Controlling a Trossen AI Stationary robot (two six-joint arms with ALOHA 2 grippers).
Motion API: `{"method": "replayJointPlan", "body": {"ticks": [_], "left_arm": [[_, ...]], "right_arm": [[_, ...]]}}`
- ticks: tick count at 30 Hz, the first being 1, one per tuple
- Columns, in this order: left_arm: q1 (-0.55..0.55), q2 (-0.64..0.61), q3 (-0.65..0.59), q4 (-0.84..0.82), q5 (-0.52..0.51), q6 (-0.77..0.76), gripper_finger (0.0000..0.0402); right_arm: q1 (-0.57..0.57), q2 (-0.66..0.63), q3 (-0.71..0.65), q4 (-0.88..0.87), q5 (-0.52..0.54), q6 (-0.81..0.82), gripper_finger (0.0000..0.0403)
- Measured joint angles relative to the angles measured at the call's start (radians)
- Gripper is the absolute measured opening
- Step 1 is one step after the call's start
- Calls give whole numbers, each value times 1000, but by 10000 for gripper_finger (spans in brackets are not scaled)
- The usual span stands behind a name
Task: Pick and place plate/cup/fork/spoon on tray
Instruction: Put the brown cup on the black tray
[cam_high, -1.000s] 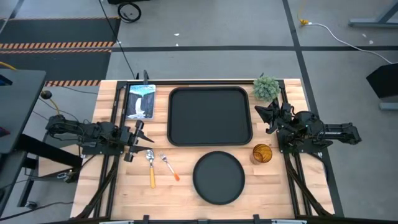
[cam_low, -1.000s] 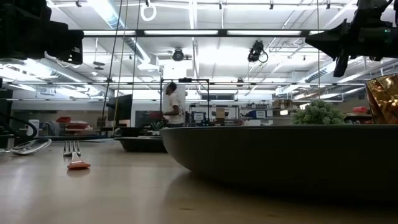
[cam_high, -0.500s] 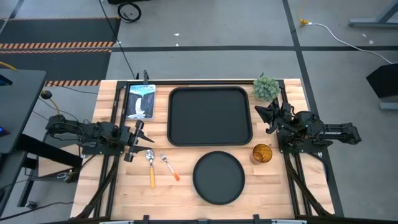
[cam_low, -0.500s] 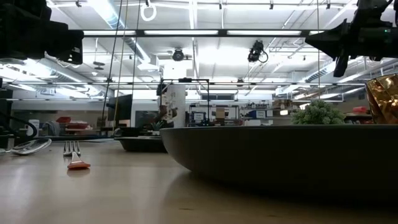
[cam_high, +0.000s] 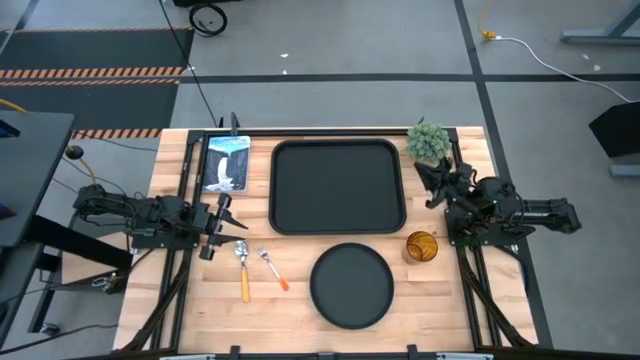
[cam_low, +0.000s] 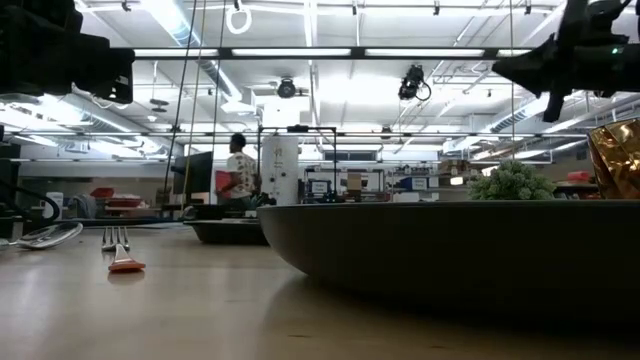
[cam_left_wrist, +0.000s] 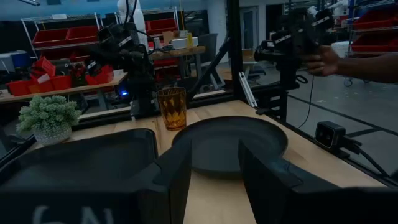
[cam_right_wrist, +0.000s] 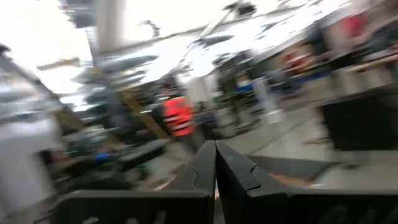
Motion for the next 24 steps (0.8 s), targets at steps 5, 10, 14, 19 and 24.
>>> {"method": "replayJointPlan", "body": {"ticks": [5, 10, 14, 19, 24], "left_arm": [[0, 0, 0, 0, 0, 0, 142], [0, 0, 0, 0, 0, 19, 142], [0, 0, 0, 7, 0, 32, 142], [0, 0, 0, 66, 0, -3, 142], [0, 0, 0, 113, -2, -48, 142]], "right_arm": [[-30, 0, 0, 0, 90, -28, 16], [-46, 19, 9, -19, -17, -38, 16], [-46, 81, 100, -144, -60, -32, 16], [-46, 227, 258, -374, -65, 12, 10], [-46, 400, 409, -552, -145, 54, 10]]}}
